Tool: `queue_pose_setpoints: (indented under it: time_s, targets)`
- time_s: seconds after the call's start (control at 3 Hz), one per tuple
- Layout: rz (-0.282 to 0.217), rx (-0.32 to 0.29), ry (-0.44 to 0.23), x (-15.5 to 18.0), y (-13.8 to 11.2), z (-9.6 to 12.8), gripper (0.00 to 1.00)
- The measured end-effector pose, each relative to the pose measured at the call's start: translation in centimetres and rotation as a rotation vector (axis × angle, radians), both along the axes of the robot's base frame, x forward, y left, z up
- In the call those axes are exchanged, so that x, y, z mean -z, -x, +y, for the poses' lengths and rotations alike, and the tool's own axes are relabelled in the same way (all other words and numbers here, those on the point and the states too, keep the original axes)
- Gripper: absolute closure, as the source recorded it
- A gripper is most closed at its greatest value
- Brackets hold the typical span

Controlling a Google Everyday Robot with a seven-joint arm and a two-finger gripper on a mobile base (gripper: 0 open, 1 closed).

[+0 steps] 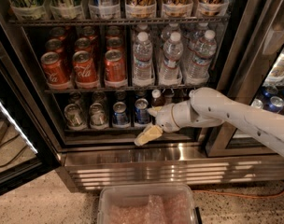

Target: Pick pepsi can from bottom shelf of fridge

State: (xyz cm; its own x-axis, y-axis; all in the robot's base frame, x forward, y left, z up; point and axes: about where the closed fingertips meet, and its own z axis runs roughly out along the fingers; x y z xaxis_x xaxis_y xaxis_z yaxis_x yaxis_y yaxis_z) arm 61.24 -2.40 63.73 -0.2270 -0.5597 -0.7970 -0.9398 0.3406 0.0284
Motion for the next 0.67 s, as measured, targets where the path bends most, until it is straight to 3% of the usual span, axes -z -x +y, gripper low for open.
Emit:
queue_pose_setpoints:
  time_s: [0.33, 0.67]
  targets:
    - [-0.029, 0.091, 0.018, -0.9, -1.7, -2.2, 0.06]
    - [-0.033, 0.143, 0.026, -1.0, -2.6, -3.5, 0.04]
